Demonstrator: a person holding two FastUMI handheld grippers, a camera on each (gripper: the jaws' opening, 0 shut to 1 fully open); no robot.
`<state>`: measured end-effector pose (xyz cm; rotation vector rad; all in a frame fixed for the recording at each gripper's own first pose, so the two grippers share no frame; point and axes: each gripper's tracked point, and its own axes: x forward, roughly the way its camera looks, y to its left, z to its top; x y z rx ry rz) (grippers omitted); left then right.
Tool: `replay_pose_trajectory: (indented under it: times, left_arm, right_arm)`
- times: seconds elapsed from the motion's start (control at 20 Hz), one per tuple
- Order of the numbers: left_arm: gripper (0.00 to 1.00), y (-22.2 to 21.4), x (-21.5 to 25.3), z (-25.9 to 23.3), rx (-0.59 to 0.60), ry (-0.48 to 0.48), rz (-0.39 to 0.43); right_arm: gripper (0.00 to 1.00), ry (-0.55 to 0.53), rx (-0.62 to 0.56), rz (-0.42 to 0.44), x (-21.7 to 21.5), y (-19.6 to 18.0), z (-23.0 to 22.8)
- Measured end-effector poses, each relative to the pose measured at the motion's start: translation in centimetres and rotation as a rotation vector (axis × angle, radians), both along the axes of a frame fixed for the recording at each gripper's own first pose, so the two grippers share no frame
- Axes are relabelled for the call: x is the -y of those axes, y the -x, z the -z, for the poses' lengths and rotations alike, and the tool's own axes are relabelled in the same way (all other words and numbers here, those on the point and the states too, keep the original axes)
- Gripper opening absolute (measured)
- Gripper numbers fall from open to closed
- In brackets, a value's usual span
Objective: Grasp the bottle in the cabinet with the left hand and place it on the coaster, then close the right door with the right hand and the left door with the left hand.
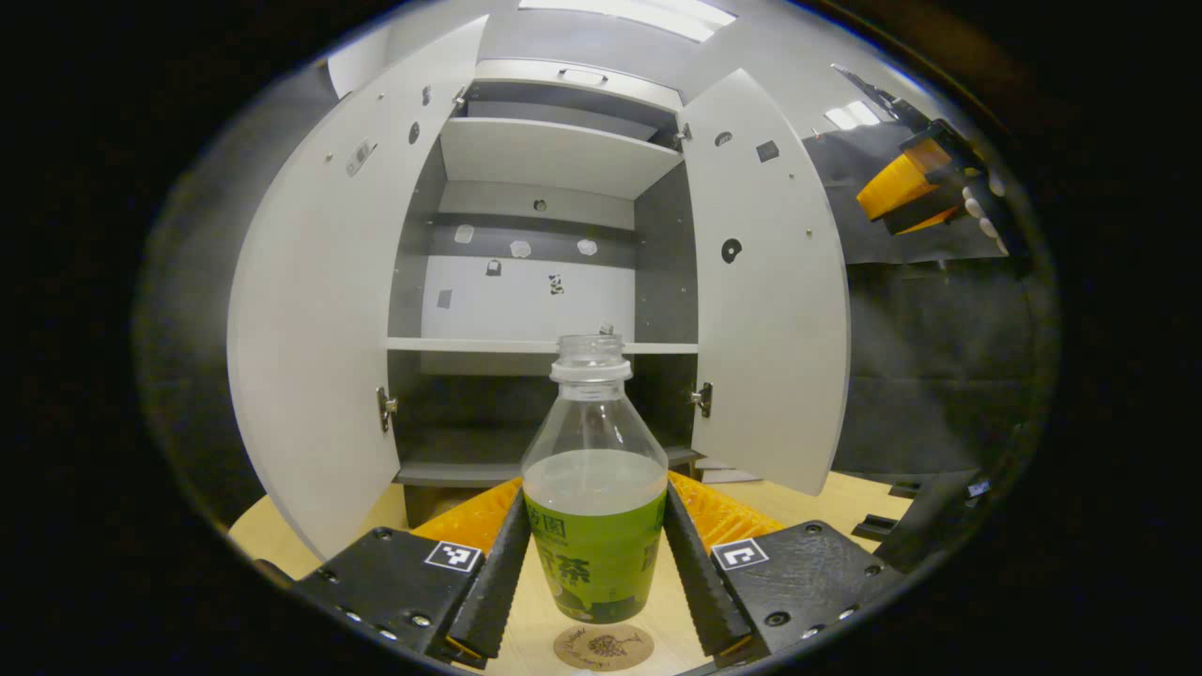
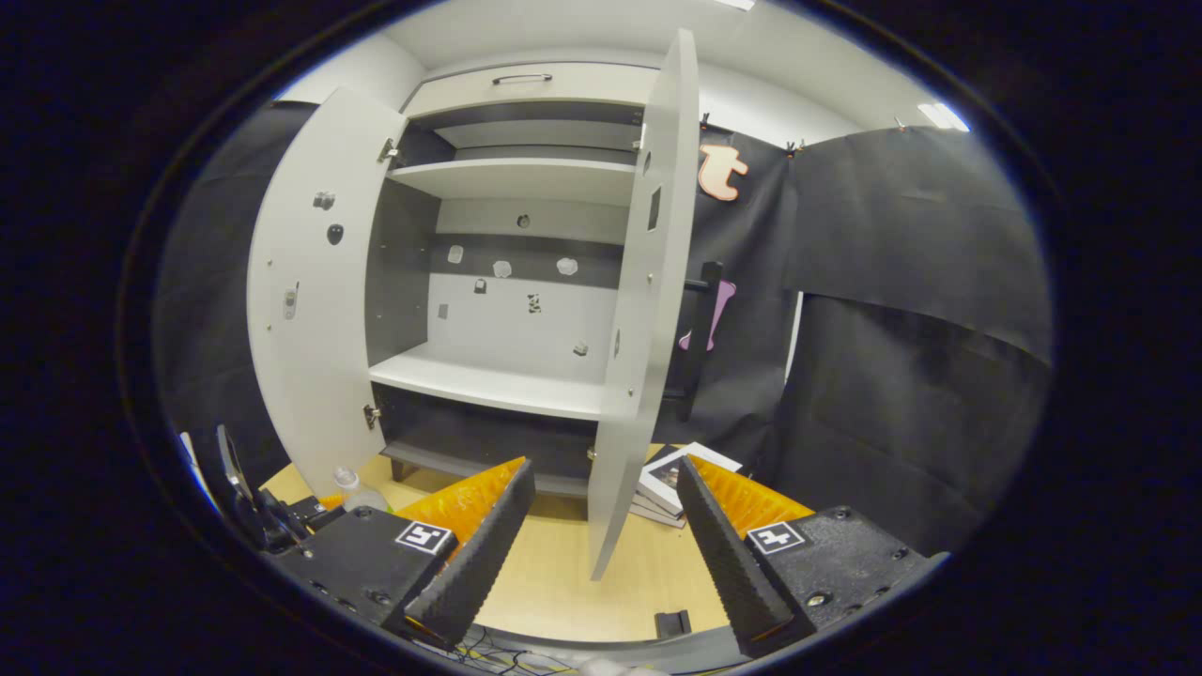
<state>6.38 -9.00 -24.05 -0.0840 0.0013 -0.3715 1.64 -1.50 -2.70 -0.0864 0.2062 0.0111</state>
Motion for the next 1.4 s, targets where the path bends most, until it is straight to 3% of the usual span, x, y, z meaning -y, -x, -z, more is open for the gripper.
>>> replay_pose_trajectory:
  times: [0.05, 0.1, 0.4, 0.45, 0.5, 0.9, 0.95, 1.05, 1.15, 1.2, 1.25, 1.4]
  left_arm:
    - [0.78, 0.1, 0.1, 0.9, 0.004, -0.003, 0.006]
    - [0.74, 0.3, 0.3, 1.8, 0.004, -0.015, 0.015]
    - [0.78, 0.4, 1.2, 7.7, -0.052, -0.085, 0.052]
    - [0.74, 0.4, 1.2, 8.3, -0.057, -0.095, 0.057]
    - [0.78, 0.4, 1.4, 8.6, -0.052, -0.091, 0.063]
    - [0.75, 0.6, 1.7, 10.0, -0.066, -0.042, 0.072]
    - [0.79, 0.7, 2.0, 10.5, -0.09, -0.044, 0.087]
    - [0.73, 0.9, 1.7, 10.5, -0.111, -0.048, 0.086]
    - [0.84, 1.1, 1.9, 9.5, -0.083, -0.049, 0.084]
    - [0.84, 1.0, 1.6, 8.9, -0.07, -0.057, 0.079]
    - [0.97, 0.8, 1.4, 8.6, -0.061, -0.068, 0.067]
    - [0.99, 0.4, 1.1, 6.5, -0.035, -0.073, 0.043]
  right_arm:
    - [0.99, -0.012, -0.02, -0.012, -0.4, 0.0, 0.5]
    - [1.0, -0.018, -0.037, -0.025, -0.8, -0.1, 0.9]
    - [0.99, -0.006, -0.054, -0.027, -1.0, -0.6, 0.8]
    - [0.99, -0.003, -0.06, -0.028, -1.0, -0.7, 1.0]
    - [1.0, -0.001, -0.067, -0.03, -1.1, -0.7, 1.1]
    - [0.99, 0.024, -0.096, -0.045, -1.7, -0.8, 1.8]
    - [0.99, 0.023, -0.098, -0.044, -1.7, -0.9, 2.0]
    - [1.0, 0.017, -0.1, -0.044, -1.7, -0.9, 1.9]
    - [1.0, 0.016, -0.091, -0.048, -1.8, -0.8, 1.6]
    - [0.99, 0.02, -0.088, -0.05, -1.9, -0.7, 1.5]
    - [0.99, 0.025, -0.086, -0.05, -1.9, -0.7, 1.5]
    - [0.99, 0.027, -0.088, -0.053, -2.1, -0.5, 1.8]
